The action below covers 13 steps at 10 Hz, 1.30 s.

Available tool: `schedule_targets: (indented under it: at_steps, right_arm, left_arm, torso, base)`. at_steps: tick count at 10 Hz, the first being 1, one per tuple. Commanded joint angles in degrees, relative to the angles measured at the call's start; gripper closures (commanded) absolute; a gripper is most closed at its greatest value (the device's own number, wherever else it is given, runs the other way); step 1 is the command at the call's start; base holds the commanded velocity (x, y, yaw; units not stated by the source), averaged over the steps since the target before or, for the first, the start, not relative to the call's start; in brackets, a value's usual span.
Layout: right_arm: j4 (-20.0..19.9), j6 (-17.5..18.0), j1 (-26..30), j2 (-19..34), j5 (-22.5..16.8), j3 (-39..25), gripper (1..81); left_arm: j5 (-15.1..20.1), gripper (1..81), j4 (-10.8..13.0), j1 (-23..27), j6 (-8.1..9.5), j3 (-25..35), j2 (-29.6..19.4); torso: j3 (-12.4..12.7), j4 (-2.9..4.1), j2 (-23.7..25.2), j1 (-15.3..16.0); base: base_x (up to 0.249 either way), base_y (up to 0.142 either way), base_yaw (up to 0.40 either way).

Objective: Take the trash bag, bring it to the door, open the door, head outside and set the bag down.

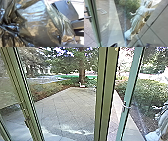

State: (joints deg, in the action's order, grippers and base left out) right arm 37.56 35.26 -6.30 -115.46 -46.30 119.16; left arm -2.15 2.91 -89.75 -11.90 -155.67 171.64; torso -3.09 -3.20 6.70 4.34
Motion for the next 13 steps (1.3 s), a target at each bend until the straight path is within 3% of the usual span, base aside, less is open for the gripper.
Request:
schedule_targets:
  at_steps: [1,2,4,7,9,11,13]
  right_arm:
    - [-15.46,-1.33,5.55,2.21,-4.76,-10.43,1.0]
    - [-20.64,-1.42,4.68,2.92,-6.67,-13.24,1.0]
    - [-26.73,-1.33,-0.76,4.14,-8.02,-19.97,1.0]
    - [-26.92,-0.89,-11.03,5.65,-6.87,-29.09,1.0]
    - [-26.66,-0.89,-22.56,4.68,1.03,-31.37,1.0]
    - [-26.31,-1.24,-34.76,2.93,12.23,-30.49,1.0]
    - [-25.6,-1.33,-43.05,1.0,22.77,-28.4,1.0]
  left_arm:
    - [3.29,81.1,0.51,2.42,-0.14,0.19,0.01]
    - [3.29,81.1,0.51,2.51,-0.14,0.19,0.11]
    - [3.29,81.1,0.51,2.43,-0.23,0.19,0.28]
    - [3.2,81.1,0.6,2.51,-0.32,0.19,0.46]
    - [2.76,81.1,0.69,2.68,-0.49,0.19,0.55]
    - [2.67,81.1,0.69,2.86,-0.76,0.19,0.72]
    - [2.67,81.1,0.69,2.86,-0.85,0.19,0.9]
  torso:
    - [0.0,0.0,0.0,0.0]
    - [0.0,0.0,0.0,0.0]
    - [0.0,0.0,0.0,0.02]
    - [0.0,0.0,0.0,0.04]
    - [0.0,0.0,0.0,0.04]
    - [0.0,0.0,0.0,0.04]
    - [0.0,0.0,0.0,0.04]
  base:
    - [0.0,0.0,0.0]
    - [0.0,0.0,0.0]
    - [0.0,0.0,0.0]
    - [0.0,0.0,0.0]
    - [0.0,0.0,0.0]
    - [0.0,0.0,0.0]
    - [0.0,0.0,0.0]
